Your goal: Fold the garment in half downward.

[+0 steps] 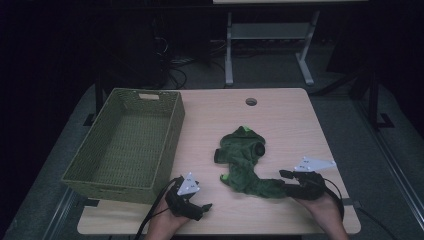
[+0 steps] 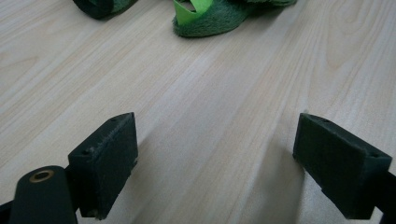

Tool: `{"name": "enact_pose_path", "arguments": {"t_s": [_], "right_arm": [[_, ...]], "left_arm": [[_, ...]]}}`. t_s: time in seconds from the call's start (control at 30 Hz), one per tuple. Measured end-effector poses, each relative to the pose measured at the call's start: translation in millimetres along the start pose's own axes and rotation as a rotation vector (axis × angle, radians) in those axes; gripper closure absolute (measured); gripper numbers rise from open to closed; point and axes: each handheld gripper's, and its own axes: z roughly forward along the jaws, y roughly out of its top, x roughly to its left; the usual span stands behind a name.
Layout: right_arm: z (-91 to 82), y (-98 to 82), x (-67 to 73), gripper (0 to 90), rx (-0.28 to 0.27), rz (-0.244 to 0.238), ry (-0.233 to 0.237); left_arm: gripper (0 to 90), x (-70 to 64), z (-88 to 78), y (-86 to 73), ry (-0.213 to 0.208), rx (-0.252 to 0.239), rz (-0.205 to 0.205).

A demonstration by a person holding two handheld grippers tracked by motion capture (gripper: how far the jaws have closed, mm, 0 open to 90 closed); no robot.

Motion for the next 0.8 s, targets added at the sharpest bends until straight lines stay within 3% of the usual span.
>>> {"name": "enact_pose_path", "arguments": {"t_s": [0.17, 0.43, 0.57, 0.8], "right_arm": [[-15.7, -19.5, -2.4, 55.7, -0.011, 0.004, -0.018], [-33.1, -50.2, -3.4, 56.4, -0.007, 0.058, -0.021], [-32.6, -57.2, -2.9, 58.7, 0.0, 0.075, 0.015], [-22.2, -54.2, -0.1, 60.3, 0.017, 0.059, 0.072]], "left_arm": [[13.0, 0.4, -0.1, 0.2, 0.002, 0.001, 0.005], [13.0, 0.4, 0.0, 0.2, 0.002, 0.001, 0.005], [13.0, 0.5, 0.0, 0.2, 0.003, 0.001, 0.005], [13.0, 0.6, 0.6, 0.6, 0.003, -0.004, 0.0]]}}
